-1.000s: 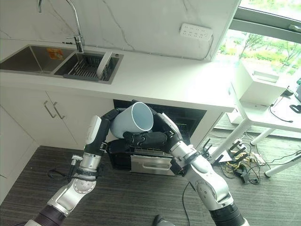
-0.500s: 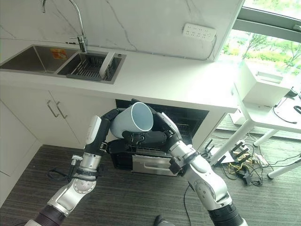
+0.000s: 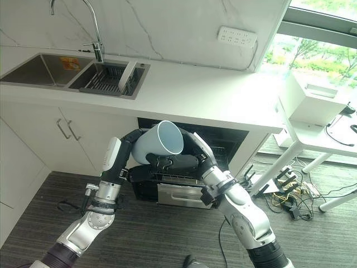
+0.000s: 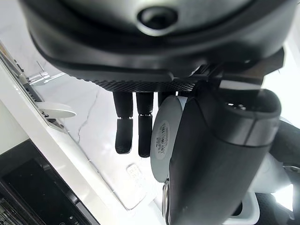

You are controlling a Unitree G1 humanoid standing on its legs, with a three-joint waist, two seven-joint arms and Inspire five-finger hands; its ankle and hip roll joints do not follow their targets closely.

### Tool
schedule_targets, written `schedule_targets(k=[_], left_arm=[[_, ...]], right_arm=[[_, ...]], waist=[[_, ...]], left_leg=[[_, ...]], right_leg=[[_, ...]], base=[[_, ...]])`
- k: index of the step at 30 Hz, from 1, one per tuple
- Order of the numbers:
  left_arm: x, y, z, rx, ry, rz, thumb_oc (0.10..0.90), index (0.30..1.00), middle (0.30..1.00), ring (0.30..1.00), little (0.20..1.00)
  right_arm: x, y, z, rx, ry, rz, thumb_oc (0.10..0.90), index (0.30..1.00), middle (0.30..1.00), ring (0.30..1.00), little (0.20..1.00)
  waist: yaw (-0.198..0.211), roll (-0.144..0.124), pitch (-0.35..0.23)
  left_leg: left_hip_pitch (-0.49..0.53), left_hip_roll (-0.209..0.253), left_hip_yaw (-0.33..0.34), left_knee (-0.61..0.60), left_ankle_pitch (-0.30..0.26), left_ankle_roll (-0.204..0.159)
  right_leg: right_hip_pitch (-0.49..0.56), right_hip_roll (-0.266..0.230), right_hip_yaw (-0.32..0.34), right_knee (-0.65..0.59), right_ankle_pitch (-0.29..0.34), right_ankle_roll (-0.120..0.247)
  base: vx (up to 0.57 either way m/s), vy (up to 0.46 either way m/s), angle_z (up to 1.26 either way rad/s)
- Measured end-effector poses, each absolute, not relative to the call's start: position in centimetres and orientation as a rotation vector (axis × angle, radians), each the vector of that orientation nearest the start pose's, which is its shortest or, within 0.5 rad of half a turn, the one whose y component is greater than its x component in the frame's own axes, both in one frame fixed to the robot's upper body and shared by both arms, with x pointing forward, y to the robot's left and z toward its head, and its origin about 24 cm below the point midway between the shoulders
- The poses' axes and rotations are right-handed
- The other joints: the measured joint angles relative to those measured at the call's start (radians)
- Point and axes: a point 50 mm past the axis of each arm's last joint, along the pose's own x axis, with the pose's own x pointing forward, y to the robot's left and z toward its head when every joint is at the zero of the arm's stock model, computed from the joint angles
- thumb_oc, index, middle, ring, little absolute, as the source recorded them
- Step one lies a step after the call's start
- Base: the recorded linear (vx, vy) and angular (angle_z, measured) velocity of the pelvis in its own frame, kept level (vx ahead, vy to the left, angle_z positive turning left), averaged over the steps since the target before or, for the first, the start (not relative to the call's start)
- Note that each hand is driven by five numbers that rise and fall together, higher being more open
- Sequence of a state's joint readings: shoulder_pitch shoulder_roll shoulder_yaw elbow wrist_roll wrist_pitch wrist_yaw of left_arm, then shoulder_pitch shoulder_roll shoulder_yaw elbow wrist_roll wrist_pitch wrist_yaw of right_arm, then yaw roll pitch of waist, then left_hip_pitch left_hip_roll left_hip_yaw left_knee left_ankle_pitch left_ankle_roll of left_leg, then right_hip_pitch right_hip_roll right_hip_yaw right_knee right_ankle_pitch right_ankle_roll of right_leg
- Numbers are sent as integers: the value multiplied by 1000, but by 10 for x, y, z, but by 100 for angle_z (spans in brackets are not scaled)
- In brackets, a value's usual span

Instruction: Place the dishes in the dishwasher.

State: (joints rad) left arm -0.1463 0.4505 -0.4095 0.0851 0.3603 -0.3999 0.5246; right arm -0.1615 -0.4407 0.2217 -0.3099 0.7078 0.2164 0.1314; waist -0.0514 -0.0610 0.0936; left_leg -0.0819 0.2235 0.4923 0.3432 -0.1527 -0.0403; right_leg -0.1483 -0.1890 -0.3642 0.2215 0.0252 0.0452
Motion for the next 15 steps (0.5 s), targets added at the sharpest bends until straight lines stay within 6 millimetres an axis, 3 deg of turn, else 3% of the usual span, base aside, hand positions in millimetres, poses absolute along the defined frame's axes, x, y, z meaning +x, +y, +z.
schedule_targets(k=[8, 9, 10, 15], left_arm=[[254, 137, 81, 615, -581, -72, 400, 300, 300, 300, 300], [254, 137, 81, 616, -580, -74, 579, 568, 568, 568, 568], [254, 137, 81, 615, -579, -75, 800, 900, 900, 900, 900], [255, 137, 82, 592, -558, -101, 800, 900, 900, 900, 900]], right_arm=[[259, -129, 125, 223, -89, 574, 400, 300, 300, 300, 300], [259, -129, 125, 223, -88, 572, 400, 300, 300, 300, 300], [259, -129, 125, 224, -87, 571, 400, 300, 300, 300, 300], [259, -131, 125, 192, -98, 554, 400, 300, 300, 300, 300]], waist=[[0, 1, 0], [0, 1, 0], [0, 1, 0], [0, 8, 0]], left_leg=[[0, 0, 0, 0, 0, 0], [0, 0, 0, -1, 0, 0], [0, 0, 0, -1, 0, 0], [0, 0, 0, -1, 0, 0]], right_leg=[[0, 0, 0, -1, 0, 0], [0, 0, 0, -1, 0, 0], [0, 0, 0, -1, 0, 0], [0, 0, 0, -2, 0, 0]], base=[[0, 0, 0], [0, 0, 0], [0, 0, 0], [0, 0, 0]])
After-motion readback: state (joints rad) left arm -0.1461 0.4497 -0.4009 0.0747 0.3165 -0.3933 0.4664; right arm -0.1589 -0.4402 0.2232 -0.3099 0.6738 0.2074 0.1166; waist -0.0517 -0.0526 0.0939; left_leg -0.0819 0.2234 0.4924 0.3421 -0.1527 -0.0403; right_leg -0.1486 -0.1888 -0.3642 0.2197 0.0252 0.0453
